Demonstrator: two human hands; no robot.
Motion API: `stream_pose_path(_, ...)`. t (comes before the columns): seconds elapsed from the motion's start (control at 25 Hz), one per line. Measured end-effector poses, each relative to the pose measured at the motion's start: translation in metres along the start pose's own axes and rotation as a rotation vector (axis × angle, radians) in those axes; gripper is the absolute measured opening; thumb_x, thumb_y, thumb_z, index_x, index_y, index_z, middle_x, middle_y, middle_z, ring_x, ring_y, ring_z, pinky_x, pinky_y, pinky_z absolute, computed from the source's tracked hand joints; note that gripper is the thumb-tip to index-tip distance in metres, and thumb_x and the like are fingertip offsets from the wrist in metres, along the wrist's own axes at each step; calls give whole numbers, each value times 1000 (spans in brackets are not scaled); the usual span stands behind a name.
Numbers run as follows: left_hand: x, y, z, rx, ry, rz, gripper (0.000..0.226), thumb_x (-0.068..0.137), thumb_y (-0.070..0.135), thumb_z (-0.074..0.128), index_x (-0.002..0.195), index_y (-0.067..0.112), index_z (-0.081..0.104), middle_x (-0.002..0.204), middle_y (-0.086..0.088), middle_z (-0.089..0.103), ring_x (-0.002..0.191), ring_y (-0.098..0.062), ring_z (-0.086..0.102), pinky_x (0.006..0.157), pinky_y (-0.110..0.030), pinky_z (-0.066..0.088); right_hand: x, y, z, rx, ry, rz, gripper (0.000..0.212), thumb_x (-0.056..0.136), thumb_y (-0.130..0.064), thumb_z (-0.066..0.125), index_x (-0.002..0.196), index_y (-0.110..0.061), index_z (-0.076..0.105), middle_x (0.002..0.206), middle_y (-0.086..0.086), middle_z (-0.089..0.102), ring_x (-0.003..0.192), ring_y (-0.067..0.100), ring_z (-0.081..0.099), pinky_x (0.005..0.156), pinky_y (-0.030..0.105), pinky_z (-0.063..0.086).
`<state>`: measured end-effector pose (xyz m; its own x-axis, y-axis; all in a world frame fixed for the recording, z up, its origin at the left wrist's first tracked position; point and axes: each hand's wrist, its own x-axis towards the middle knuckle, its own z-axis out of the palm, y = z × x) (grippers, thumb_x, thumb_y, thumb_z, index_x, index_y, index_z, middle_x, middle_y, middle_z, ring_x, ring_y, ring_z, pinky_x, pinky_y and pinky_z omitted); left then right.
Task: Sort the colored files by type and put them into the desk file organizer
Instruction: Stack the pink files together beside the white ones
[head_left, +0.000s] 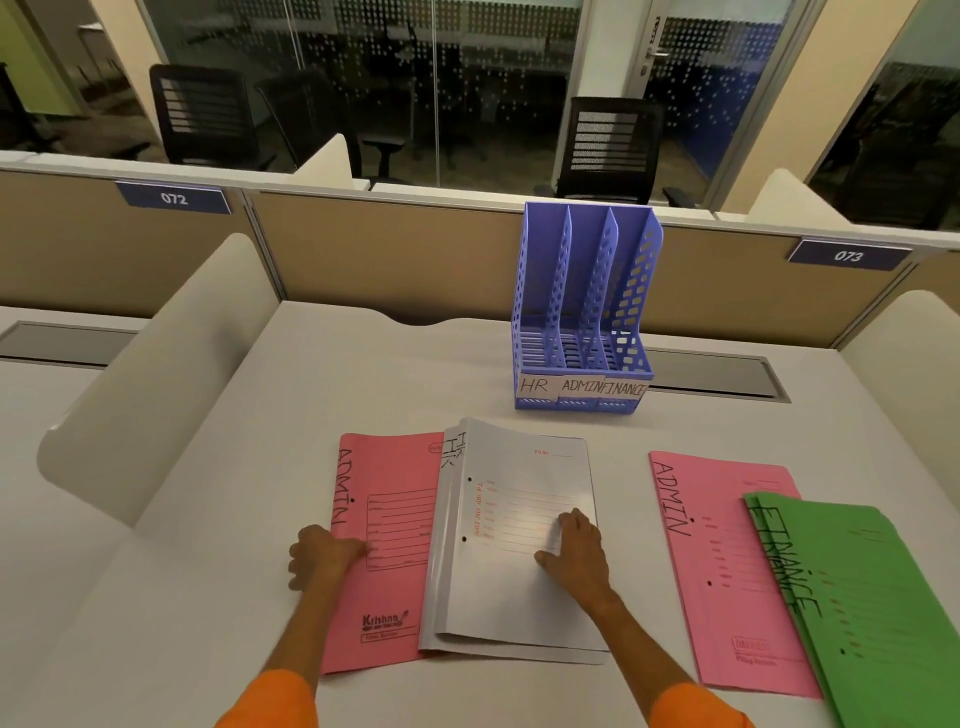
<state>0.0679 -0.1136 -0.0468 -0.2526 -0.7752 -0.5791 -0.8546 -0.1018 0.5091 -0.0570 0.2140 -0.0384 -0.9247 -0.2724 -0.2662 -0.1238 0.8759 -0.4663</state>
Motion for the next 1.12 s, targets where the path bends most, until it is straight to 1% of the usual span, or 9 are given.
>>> stream_pose_path(0.12, 15, -11, 0, -60, -17, 25, 69, 34, 40, 93, 92, 9, 71, 94, -17, 72, 85, -38, 67, 80, -53, 57, 1, 2, 3, -1, -6, -11, 68, 77, -34, 74, 131, -9, 41, 148, 14, 34, 134, 32, 32, 106, 39, 36)
stream_pose_path(0.24, -38, 11, -32, -147, -90, 99, 44, 54, 14, 91, 94, 2, 74, 89, -19, 74, 77, -33, 70, 75, -41, 60, 3, 5, 8, -6, 10, -23, 68, 76, -35, 75, 130, -9, 43, 143, 15, 39, 131, 32, 36, 105, 39, 39)
stream_pose_path(0.36, -51, 21, -39, -212, -161, 135, 33, 59, 1, 85, 88, 0, 73, 86, -19, 74, 76, -33, 71, 77, -47, 61, 4, 5, 9, -30, 17, -20, 70, 76, -33, 75, 132, -6, 42, 143, 15, 40, 131, 32, 36, 106, 39, 38)
stream_pose_path(0.48, -61, 33, -50, -175, -123, 180, 25, 58, -2, 82, 78, 3, 67, 79, -15, 72, 74, -34, 71, 72, -47, 61, 6, 7, 10, -44, 18, -30, 71, 77, -34, 74, 134, -6, 41, 143, 14, 39, 131, 31, 36, 106, 39, 38)
stream_pose_path(0.56, -73, 42, -64, -125, -64, 224, 26, 60, -1, 80, 79, 5, 63, 76, -10, 68, 76, -33, 70, 65, -37, 58, 7, 8, 11, -42, 11, -32, 72, 77, -34, 74, 134, -6, 41, 143, 14, 39, 131, 31, 36, 106, 39, 38)
stream_pose_path(0.68, -86, 57, -93, -61, 39, 272, 41, 64, 3, 77, 97, 8, 54, 89, -10, 65, 77, -29, 62, 63, -31, 46, 9, 11, 13, -36, 12, -37, 71, 76, -35, 75, 133, -6, 42, 142, 15, 41, 130, 31, 38, 106, 39, 38)
stream_pose_path(0.96, -136, 108, -166, -34, 331, 453, 51, 71, 8, 76, 119, 8, 57, 105, -15, 70, 85, -32, 63, 74, -37, 49, 10, 15, 15, -72, 7, -34, 71, 76, -38, 74, 133, -8, 42, 141, 13, 42, 129, 29, 39, 104, 39, 41)
stream_pose_path(1.04, -153, 121, -175, -99, 342, 525, 52, 72, 9, 78, 120, 10, 58, 107, -15, 71, 90, -35, 67, 78, -39, 51, 11, 16, 14, -75, -10, -37, 71, 75, -39, 74, 131, -10, 43, 142, 12, 42, 129, 29, 40, 103, 39, 42)
stream_pose_path(1.12, -164, 131, -171, -201, 273, 566, 58, 67, 12, 82, 121, 13, 59, 110, -13, 71, 92, -35, 69, 84, -43, 56, 11, 16, 8, -46, -42, -32, 69, 75, -40, 74, 130, -12, 44, 141, 11, 42, 128, 29, 40, 102, 40, 42)
